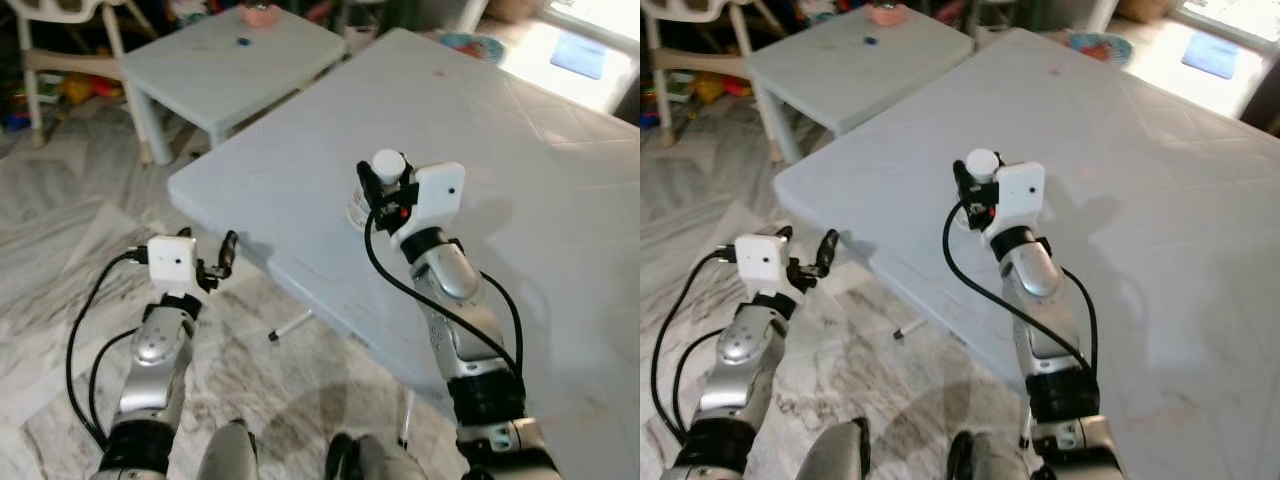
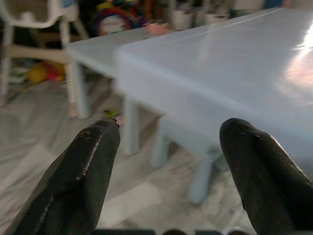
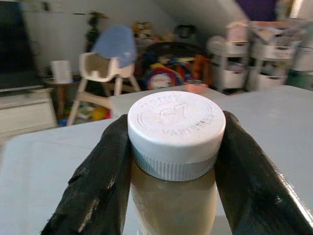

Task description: Restocking fridge

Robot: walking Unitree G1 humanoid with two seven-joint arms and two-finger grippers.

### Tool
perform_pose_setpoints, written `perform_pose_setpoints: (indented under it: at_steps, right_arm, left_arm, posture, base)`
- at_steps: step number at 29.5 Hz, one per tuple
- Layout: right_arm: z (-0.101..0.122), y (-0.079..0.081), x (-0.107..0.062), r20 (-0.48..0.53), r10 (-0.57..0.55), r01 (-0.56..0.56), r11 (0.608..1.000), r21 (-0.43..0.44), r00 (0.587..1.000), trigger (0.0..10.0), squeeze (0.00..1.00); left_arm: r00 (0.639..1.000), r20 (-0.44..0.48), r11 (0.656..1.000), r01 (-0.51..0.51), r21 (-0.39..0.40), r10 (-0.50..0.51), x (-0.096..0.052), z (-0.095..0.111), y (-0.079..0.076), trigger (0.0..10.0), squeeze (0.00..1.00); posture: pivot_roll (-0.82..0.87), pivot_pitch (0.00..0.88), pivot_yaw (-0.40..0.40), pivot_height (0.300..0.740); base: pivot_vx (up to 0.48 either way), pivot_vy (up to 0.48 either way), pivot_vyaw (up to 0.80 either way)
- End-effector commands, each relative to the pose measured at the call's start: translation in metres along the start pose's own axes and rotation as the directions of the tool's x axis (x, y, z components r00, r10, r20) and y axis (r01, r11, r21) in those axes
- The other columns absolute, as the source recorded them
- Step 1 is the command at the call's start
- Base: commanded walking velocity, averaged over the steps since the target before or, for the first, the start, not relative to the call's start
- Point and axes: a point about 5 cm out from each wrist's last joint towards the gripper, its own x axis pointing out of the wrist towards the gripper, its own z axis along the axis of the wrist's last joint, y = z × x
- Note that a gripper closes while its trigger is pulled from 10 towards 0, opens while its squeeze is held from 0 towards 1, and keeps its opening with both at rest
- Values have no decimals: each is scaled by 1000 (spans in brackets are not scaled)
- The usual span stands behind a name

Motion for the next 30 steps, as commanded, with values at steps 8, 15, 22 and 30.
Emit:
perform_pose_setpoints:
  at_steps: [8, 15, 22, 30]
  right_arm:
    - [-23, -6, -14, -99, -4, 8, 999, 37, 995, 10000, 0]
    - [-20, -4, -9, -77, 5, -3, 1000, 30, 997, 10000, 0]
    - [-20, -6, -7, -71, 0, 2, 1000, 31, 997, 10000, 0]
    - [-20, -2, -5, -60, 29, -28, 999, 26, 998, 10000, 0]
  left_arm:
    - [999, -37, 999, -33, 14, 33, -7, -7, 8, 10000, 0]
    - [996, -67, 998, -57, 5, 57, -14, -16, 8, 10000, 0]
    - [995, -88, 998, -56, -3, 55, -18, -22, 2, 10000, 0]
    - [995, -84, 998, -54, 12, 55, -17, -20, 3, 10000, 0]
  posture:
    - [103, 96, -64, 740]
    - [101, 89, -56, 740]
    - [102, 86, -51, 740]
    - [105, 79, -50, 740]
  base:
    - [0, 0, 800]
    - [0, 0, 800]
    - [0, 70, 800]
    - [-180, 270, 800]
